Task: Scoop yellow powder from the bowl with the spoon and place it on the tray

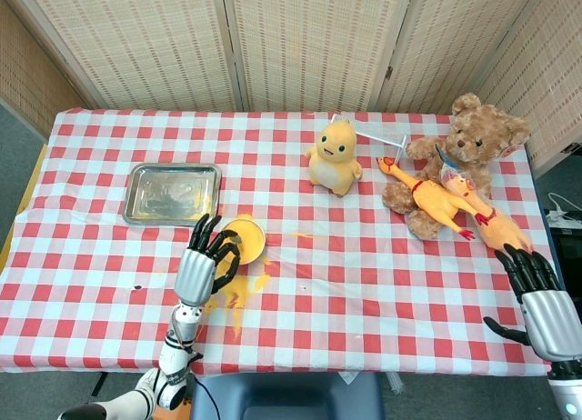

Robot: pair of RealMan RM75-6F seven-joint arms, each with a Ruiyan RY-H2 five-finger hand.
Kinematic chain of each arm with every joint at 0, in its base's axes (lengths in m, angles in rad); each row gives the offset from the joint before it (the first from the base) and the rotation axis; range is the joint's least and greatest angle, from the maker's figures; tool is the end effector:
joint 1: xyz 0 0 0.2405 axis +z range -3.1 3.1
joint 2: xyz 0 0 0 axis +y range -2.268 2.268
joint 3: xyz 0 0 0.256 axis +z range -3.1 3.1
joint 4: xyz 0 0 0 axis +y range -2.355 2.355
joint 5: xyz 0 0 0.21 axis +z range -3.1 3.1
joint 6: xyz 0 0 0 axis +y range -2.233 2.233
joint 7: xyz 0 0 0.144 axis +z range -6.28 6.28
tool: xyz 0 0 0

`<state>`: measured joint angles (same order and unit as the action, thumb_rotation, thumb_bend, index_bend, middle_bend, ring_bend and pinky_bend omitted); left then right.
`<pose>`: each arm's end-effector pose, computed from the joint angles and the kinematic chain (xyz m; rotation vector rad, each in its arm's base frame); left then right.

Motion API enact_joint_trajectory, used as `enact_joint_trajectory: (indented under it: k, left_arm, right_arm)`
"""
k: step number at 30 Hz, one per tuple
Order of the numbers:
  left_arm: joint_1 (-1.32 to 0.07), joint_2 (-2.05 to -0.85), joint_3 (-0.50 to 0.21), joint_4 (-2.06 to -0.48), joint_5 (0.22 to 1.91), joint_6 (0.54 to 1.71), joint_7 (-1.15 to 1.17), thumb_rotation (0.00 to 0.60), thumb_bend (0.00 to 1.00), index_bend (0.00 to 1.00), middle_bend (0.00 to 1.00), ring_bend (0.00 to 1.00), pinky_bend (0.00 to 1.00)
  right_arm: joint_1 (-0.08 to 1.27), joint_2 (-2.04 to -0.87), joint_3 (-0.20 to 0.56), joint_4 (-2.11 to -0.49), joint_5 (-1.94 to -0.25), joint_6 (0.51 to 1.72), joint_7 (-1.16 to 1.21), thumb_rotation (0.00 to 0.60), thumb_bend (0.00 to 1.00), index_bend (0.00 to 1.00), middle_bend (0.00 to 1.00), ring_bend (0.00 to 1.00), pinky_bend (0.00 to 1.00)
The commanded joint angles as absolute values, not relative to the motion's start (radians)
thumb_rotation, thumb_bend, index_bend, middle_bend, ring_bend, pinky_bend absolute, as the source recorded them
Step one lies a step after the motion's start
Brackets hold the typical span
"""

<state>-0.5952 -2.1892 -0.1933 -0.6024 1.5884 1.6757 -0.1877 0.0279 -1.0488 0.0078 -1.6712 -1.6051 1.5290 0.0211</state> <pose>-0.1494 0.2970 -0.0678 -1.3777 -0.6420 -1.6156 -0.3011 -0.1539 0.1700 1.4378 -0.9053 0.9273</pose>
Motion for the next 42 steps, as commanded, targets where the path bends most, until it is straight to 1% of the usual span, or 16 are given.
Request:
enact_joint_trajectory:
  k: [1,4,6,14,21,26,35,39,42]
  left_arm:
    - [-0.597,-2.181,-0.201,-0.616,1.579,1.682,-0.206,0.6,0.7,0.86,0.35,0.1,0.06]
    - [-0.59,-2.157,-0.199,-0.663,1.574,1.677,-0.21,0.6,0.71,0.86,0.35,0.1,0.06]
    - [-0.582,-2.134,-0.201,-0.726,1.562,1.66,-0.214,0.6,0.72,0.86,0.36,0.1,0.06]
    - [-0.549,-2.001,-0.21,-1.029,1.502,1.561,-0.169,0.6,0.74,0.86,0.36,0.1,0.05]
    - [-0.531,-1.928,-0.211,-1.182,1.471,1.51,-0.091,0.6,0.74,0.87,0.36,0.1,0.05]
    - [-0.522,-1.856,-0.226,-1.314,1.405,1.429,-0.039,0.6,0.75,0.87,0.36,0.1,0.04]
    - [-0.524,-1.799,-0.265,-1.402,1.305,1.33,-0.004,0.6,0.75,0.87,0.36,0.1,0.04]
    - [-0.531,-1.8,-0.277,-1.394,1.295,1.319,-0.003,0.6,0.75,0.87,0.36,0.1,0.04]
    - [-0.543,-1.814,-0.293,-1.357,1.292,1.317,-0.009,0.6,0.75,0.87,0.36,0.1,0.04]
  right_arm:
    - [0.028,-1.049,0.009,-1.671,-1.603,1.528,0.02,0.6,0.0,0.0,0.0,0.0,0.0]
    - [0.03,-1.05,0.009,-1.671,-1.602,1.525,0.019,0.6,0.0,0.0,0.0,0.0,0.0]
    - [0.03,-1.05,0.009,-1.671,-1.602,1.524,0.018,0.6,0.0,0.0,0.0,0.0,0.0]
    - [0.031,-1.048,0.007,-1.671,-1.605,1.523,0.023,0.6,0.0,0.0,0.0,0.0,0.0]
    - [0.03,-1.049,0.005,-1.673,-1.608,1.525,0.021,0.6,0.0,0.0,0.0,0.0,0.0]
    - [0.03,-1.049,0.006,-1.672,-1.606,1.524,0.021,0.6,0.0,0.0,0.0,0.0,0.0]
    - [0.031,-1.056,0.01,-1.67,-1.599,1.523,0.011,0.6,0.0,0.0,0.0,0.0,0.0]
    - [0.032,-1.057,0.01,-1.672,-1.597,1.52,0.007,0.6,0.0,0.0,0.0,0.0,0.0]
    - [0.031,-1.056,0.011,-1.673,-1.596,1.522,0.007,0.6,0.0,0.0,0.0,0.0,0.0]
